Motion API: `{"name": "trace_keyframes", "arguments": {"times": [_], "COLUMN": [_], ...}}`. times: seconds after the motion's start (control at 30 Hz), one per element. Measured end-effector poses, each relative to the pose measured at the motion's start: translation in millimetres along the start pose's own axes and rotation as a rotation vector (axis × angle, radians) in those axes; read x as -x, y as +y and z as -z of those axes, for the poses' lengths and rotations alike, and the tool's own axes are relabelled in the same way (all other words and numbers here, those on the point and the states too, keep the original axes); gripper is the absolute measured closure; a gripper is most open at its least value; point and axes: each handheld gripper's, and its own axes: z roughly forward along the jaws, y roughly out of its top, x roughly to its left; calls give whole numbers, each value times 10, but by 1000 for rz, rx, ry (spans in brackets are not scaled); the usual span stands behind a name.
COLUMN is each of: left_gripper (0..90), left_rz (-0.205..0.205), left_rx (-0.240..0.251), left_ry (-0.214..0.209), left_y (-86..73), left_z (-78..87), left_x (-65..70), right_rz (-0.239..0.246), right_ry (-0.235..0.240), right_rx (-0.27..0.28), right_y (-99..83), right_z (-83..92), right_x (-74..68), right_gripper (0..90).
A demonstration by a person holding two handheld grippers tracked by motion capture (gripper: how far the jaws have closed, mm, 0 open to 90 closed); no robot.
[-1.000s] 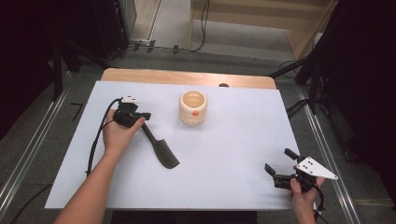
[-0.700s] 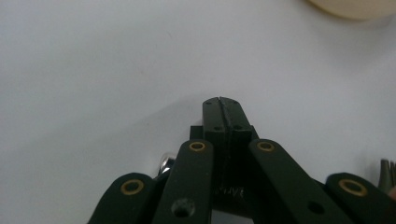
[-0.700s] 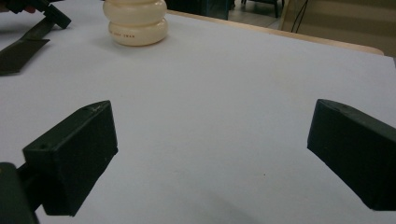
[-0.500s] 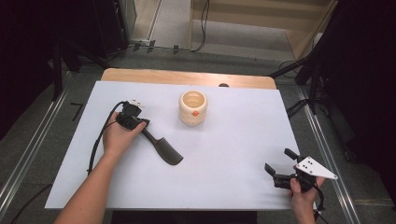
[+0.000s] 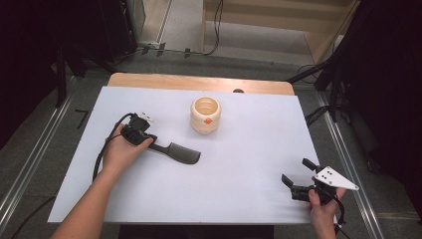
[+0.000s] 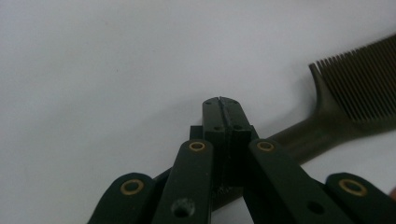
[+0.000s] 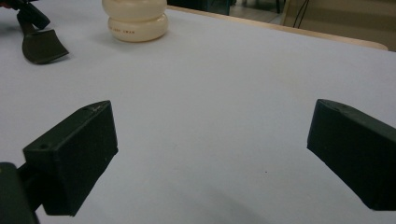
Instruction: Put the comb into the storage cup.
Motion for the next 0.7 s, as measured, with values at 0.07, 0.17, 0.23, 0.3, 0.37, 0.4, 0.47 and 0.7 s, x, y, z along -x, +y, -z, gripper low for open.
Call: {"name": "trace_keyframes", "arguments": {"times": [0.07,0.17,0.23,0.3,0.37,0.4,0.47,0.7], "left_gripper": [900,900,900,900,900,900,900,900], "left_rz": [-5,-13,-22,-30,-29,-33,-38,-52], "left_rx": [-10,-22,-30,-34,-33,-35,-35,-34], "left_ry": [-11,-24,-28,-31,-39,-44,-52,-81], "left_y": [-15,-42,-60,-82,-109,-122,-148,-230], "left_z": [15,37,54,71,85,94,107,146], "left_x": [11,29,40,59,74,81,105,206], "right_rz": [0,1,1,-1,3,5,4,3], "right_ry": [-2,0,-2,-4,-6,-6,-7,-8], "right_rx": [0,-1,0,-3,-8,-7,-8,-10], "right_y": [0,0,0,0,0,1,1,1], "right_z": [0,1,-1,-2,-6,-6,-9,-11], "right_x": [1,0,-3,-5,-3,-3,-4,-5], "right_gripper": [2,1,2,1,2,2,2,2]}}
